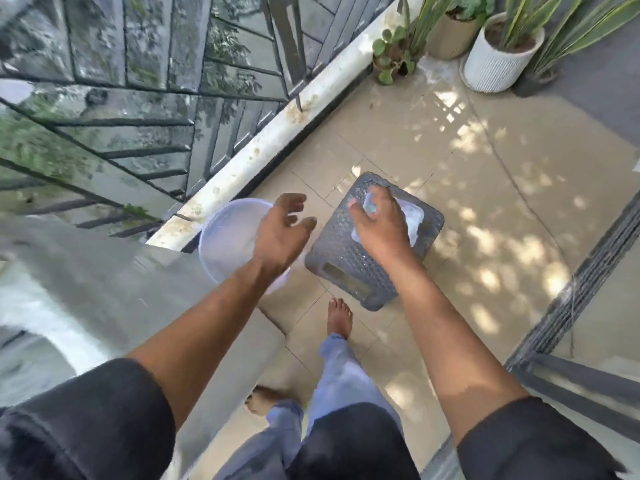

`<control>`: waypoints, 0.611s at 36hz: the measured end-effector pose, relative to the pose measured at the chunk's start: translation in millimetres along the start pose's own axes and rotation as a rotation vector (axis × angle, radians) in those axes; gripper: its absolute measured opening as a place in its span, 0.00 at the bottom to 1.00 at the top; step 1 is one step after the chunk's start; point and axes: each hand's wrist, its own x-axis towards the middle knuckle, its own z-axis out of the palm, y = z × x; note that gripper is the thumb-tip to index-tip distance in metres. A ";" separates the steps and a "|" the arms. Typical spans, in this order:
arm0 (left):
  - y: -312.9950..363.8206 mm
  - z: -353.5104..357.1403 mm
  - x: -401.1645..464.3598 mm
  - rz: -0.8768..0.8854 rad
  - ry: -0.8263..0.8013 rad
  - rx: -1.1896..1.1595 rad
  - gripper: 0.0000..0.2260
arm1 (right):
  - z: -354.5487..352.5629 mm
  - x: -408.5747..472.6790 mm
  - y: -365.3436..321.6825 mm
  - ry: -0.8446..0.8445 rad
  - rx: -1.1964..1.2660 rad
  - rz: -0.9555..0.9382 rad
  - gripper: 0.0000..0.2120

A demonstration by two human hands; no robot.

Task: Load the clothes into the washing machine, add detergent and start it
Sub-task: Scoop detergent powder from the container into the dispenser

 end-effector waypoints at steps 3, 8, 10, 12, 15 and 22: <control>-0.5 -45.0 -33.0 0.016 0.106 -0.074 0.17 | 14.9 -32.3 -37.8 -0.044 0.060 -0.086 0.21; -15.8 -120.7 -90.2 0.036 0.248 -0.204 0.17 | 57.5 -89.9 -93.9 -0.135 0.190 -0.197 0.12; -29.3 -149.3 -113.9 0.061 0.304 -0.228 0.18 | 78.9 -112.2 -110.9 -0.189 0.213 -0.239 0.10; -45.7 -174.1 -135.3 0.080 0.373 -0.268 0.17 | 98.8 -133.9 -127.6 -0.248 0.236 -0.287 0.08; -71.2 -204.9 -164.7 0.065 0.492 -0.329 0.15 | 129.3 -163.9 -149.2 -0.343 0.249 -0.349 0.06; -140.6 -262.1 -219.6 -0.006 0.692 -0.483 0.14 | 198.7 -223.3 -188.7 -0.528 0.190 -0.414 0.08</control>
